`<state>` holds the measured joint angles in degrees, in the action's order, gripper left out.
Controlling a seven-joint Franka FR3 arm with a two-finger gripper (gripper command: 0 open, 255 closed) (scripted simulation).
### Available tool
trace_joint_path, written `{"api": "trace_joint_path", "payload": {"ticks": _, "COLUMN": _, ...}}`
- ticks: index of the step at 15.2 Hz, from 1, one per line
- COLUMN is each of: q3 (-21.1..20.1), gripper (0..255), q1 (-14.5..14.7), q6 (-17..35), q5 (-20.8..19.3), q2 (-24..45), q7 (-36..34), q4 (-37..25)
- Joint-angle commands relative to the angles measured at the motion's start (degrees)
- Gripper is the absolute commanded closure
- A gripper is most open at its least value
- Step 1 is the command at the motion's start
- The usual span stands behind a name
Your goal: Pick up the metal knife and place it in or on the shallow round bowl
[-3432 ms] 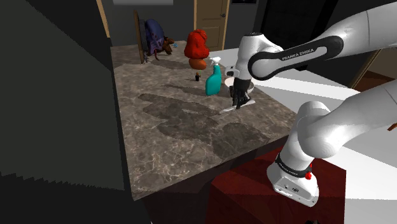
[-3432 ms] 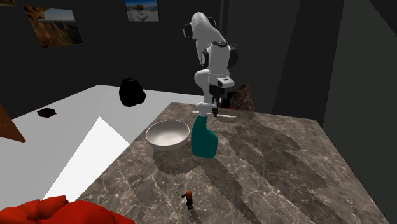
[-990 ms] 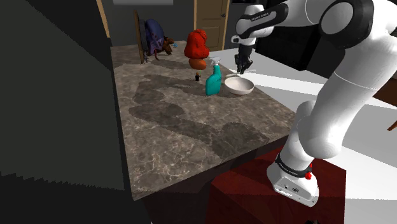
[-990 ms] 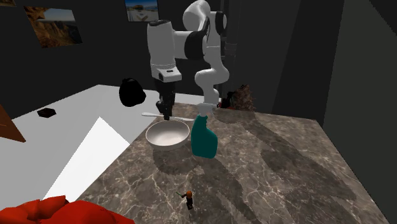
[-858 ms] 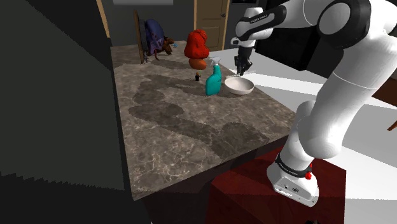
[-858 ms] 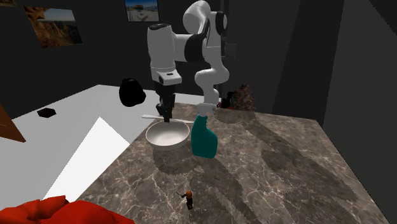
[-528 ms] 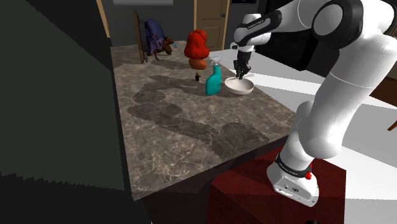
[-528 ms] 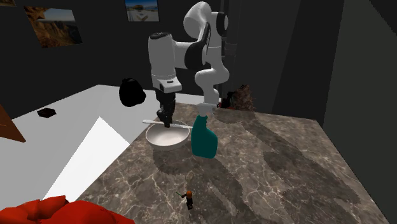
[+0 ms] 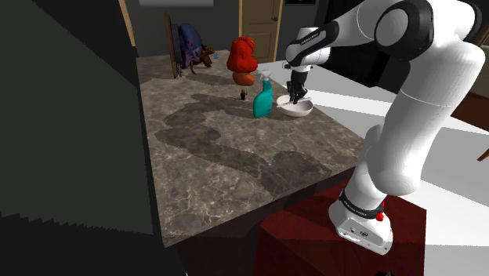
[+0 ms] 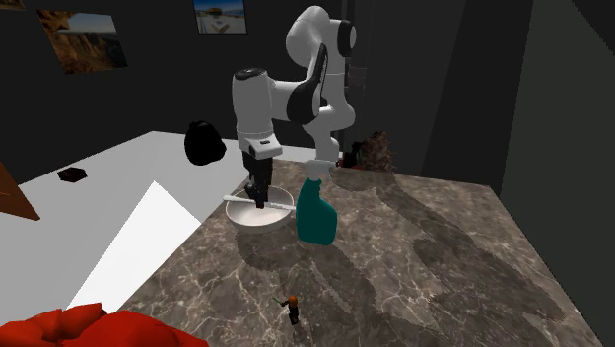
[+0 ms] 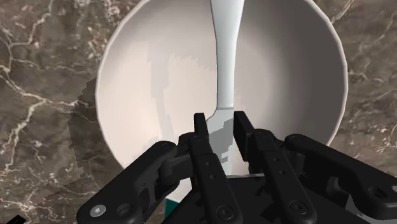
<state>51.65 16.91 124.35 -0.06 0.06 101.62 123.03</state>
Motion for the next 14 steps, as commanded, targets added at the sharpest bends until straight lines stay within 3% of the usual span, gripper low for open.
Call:
{"api": "trace_joint_path", "payload": {"ticks": 1, "q3": 0.0, "gripper": 255, "q1": 0.0, "q6": 0.2, "q5": 0.2, "q2": 0.2, "q7": 0.1, "q4": 0.0}}
{"api": "trace_joint_path", "payload": {"ticks": 6, "q3": 0.0, "gripper": 255, "q1": 0.0, "q6": 0.2, "q5": 0.2, "q2": 0.2, "q7": 0.1, "q4": 0.0}}
{"api": "trace_joint_path", "payload": {"ticks": 7, "q3": 0.0, "gripper": 0, "q1": 0.0, "q6": 0.2, "q5": 0.2, "q2": 0.2, "q7": 0.1, "q4": 0.0}}
{"api": "trace_joint_path", "payload": {"ticks": 12, "q3": 0.0, "gripper": 0, "q1": 0.0, "q6": 0.2, "q5": 0.2, "q2": 0.2, "q7": 0.1, "q4": 0.0}}
{"api": "trace_joint_path", "payload": {"ticks": 14, "q3": -0.3, "gripper": 0, "q1": 0.3, "q6": -3.6, "q5": -2.2, "q2": -2.5, "q7": -1.7, "q4": -2.1}}
